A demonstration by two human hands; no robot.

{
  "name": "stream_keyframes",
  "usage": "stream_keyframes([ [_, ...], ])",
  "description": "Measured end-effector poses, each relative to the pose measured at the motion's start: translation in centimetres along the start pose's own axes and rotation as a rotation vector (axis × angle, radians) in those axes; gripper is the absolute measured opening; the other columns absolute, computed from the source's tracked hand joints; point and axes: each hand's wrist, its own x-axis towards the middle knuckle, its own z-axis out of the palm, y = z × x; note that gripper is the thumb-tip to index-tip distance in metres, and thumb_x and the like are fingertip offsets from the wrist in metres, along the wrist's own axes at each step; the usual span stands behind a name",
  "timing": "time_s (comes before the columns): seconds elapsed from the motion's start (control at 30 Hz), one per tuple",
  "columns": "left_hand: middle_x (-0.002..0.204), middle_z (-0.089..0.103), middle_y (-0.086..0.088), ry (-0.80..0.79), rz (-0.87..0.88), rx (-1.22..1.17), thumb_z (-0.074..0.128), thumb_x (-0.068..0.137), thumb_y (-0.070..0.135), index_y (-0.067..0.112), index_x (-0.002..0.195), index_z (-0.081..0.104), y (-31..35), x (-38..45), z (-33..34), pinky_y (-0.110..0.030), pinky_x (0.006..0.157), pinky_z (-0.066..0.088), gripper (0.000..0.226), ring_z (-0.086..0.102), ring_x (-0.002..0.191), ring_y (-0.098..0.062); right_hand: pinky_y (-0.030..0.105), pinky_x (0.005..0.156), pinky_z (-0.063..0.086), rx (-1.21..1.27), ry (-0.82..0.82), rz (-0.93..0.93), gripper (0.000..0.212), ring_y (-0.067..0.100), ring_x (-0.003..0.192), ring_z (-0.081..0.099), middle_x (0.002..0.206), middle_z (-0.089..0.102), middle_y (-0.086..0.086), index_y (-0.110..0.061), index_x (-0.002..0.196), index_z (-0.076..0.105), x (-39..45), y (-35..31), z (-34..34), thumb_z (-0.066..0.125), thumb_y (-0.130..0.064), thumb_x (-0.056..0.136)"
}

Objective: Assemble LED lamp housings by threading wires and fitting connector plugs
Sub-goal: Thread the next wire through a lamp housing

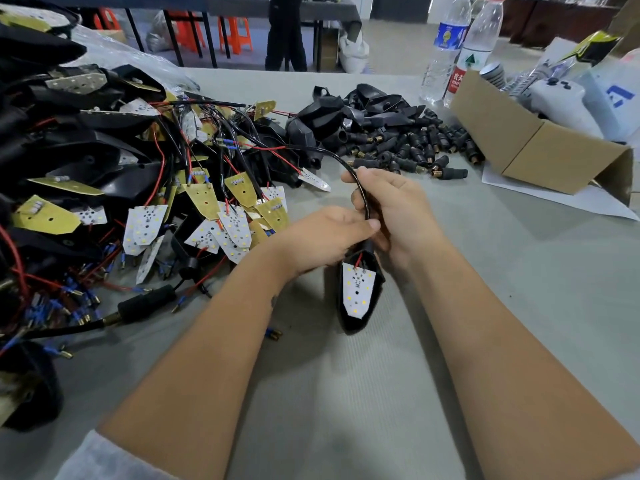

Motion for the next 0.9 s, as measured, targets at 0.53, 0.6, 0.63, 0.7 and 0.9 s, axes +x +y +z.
stream_keyframes([
  [0.53,0.102,0.071,-0.011,0.622,0.122,-0.873,0.029,0.107,0.037,0.006,0.108,0.055,-1.0,1.2,-3.5,-0.031,0.075,0.059,0.041,0.072,0.088,-0.022,0.016,0.039,0.017,-0.05,-0.067,0.017,0.026,0.008,0.034,0.024,0.048,0.036,-0.003,-0.009,0.083,0.063,0.0,0.1,0.3,0.048,-0.019,0.102],
  [0.6,0.1,0.072,-0.01,0.668,0.216,-0.942,0.027,0.108,0.032,0.009,0.104,0.057,-1.3,1.0,-4.2,-0.032,0.076,0.059,0.038,0.072,0.088,-0.022,0.018,0.04,0.017,-0.112,-0.079,0.019,0.027,0.009,0.036,0.026,0.048,0.039,-0.003,-0.011,0.081,0.065,-0.1,0.1,0.4,0.051,-0.023,0.101],
  [0.63,0.099,0.073,-0.009,0.688,0.255,-0.944,0.026,0.108,0.03,0.011,0.101,0.056,-1.3,0.9,-4.3,-0.031,0.076,0.058,0.036,0.072,0.088,-0.021,0.018,0.039,0.019,-0.144,-0.076,0.019,0.027,0.01,0.036,0.028,0.049,0.041,-0.003,-0.012,0.08,0.065,-0.2,0.0,0.4,0.053,-0.024,0.1],
  [0.7,0.093,0.074,-0.007,0.712,0.311,-0.946,0.025,0.109,0.027,0.012,0.094,0.054,-1.3,0.7,-4.5,-0.031,0.075,0.057,0.036,0.071,0.084,-0.02,0.019,0.039,0.024,-0.209,-0.089,0.017,0.027,0.01,0.037,0.033,0.048,0.045,-0.003,-0.012,0.077,0.064,-0.3,-0.1,0.4,0.055,-0.025,0.099],
  [0.9,0.076,0.07,-0.007,0.809,0.311,-1.04,0.023,0.109,0.021,0.009,0.089,0.049,-1.3,0.8,-4.6,-0.028,0.067,0.056,0.035,0.067,0.069,-0.018,0.015,0.04,0.033,-0.395,-0.238,0.027,0.026,0.008,0.038,0.039,0.047,0.051,-0.001,-0.011,0.071,0.063,-0.8,0.0,1.1,0.059,-0.02,0.096],
])
